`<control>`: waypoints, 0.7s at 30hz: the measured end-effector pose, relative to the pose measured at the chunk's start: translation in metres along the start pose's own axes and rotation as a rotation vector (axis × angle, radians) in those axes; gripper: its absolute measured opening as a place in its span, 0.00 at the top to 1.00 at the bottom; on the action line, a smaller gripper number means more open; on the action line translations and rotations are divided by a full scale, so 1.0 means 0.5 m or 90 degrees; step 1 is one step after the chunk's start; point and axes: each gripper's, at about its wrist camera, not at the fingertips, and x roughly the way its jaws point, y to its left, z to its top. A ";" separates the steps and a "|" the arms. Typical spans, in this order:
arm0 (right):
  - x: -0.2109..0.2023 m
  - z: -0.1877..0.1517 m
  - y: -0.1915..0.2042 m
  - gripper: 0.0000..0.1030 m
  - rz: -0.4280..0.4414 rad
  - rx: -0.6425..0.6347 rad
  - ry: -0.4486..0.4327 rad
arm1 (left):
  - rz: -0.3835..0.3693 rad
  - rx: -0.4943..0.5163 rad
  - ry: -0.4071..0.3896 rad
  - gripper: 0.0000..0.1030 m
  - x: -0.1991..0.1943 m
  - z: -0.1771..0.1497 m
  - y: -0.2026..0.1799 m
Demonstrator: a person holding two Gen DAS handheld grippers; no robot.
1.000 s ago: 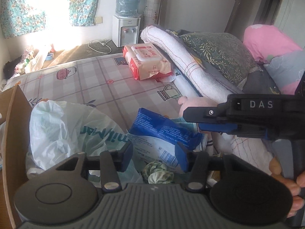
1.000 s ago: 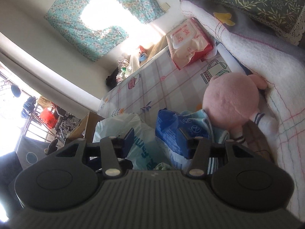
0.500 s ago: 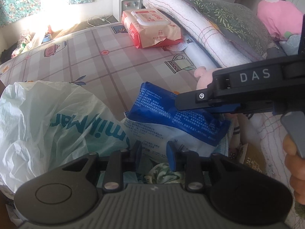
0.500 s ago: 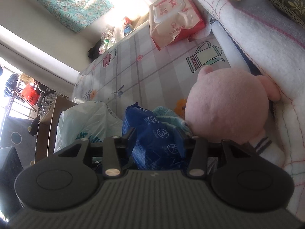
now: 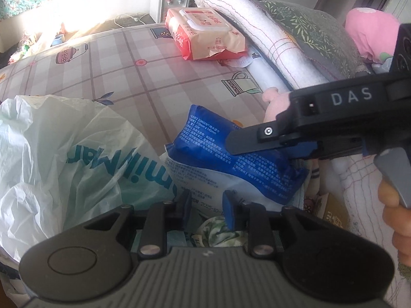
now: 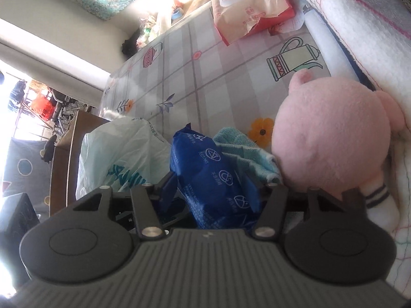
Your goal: Organize soft objects
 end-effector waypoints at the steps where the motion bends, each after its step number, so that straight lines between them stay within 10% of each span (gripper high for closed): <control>1: -0.005 -0.002 -0.008 0.51 0.015 0.013 -0.002 | -0.015 -0.010 0.002 0.73 -0.003 0.001 0.007; 11: -0.023 -0.023 -0.073 0.52 0.155 0.128 -0.023 | -0.108 -0.089 0.019 0.40 -0.016 0.022 0.031; 21: 0.022 -0.008 -0.046 0.41 0.030 0.088 0.021 | -0.076 -0.060 0.049 0.35 0.008 0.021 0.013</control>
